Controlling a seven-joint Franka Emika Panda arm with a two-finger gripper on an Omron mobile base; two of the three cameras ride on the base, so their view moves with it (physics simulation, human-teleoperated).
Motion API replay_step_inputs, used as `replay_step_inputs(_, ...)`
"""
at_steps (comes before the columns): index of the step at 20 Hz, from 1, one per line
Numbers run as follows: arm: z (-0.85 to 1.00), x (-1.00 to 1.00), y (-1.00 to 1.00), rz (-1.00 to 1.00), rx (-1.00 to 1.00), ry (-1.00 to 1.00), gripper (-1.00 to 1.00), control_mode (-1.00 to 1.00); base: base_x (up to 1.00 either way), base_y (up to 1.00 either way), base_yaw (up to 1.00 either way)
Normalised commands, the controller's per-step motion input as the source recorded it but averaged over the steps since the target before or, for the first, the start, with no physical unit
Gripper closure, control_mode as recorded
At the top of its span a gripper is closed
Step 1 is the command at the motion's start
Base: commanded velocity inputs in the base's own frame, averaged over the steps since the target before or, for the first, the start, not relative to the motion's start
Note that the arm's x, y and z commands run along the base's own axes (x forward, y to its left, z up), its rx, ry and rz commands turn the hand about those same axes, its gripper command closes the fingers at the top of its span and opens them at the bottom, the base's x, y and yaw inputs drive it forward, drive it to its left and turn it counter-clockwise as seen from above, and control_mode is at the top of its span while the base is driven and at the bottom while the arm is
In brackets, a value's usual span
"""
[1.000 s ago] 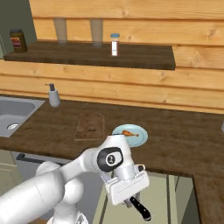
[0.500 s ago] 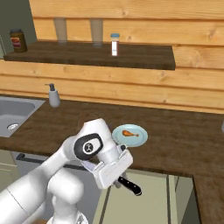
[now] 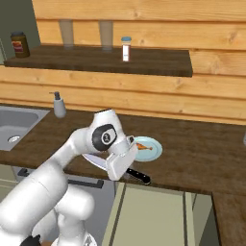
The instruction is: Pick up the knife from the drawer and place it on the cutting board. Then place the meat from the plate to the cutting board.
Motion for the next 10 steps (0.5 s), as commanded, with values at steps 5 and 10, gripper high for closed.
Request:
replay_step_inputs(5, 0.00, 1.00, 0.28, -0.03, 0.18, 0.00, 1.00, -1.00, 0.00, 0.00, 0.00)
replay_step_inputs(10, 0.00, 0.93, 0.41, -0.07, 0.14, 0.00, 1.00, -1.00, 0.00, 0.00, 0.00)
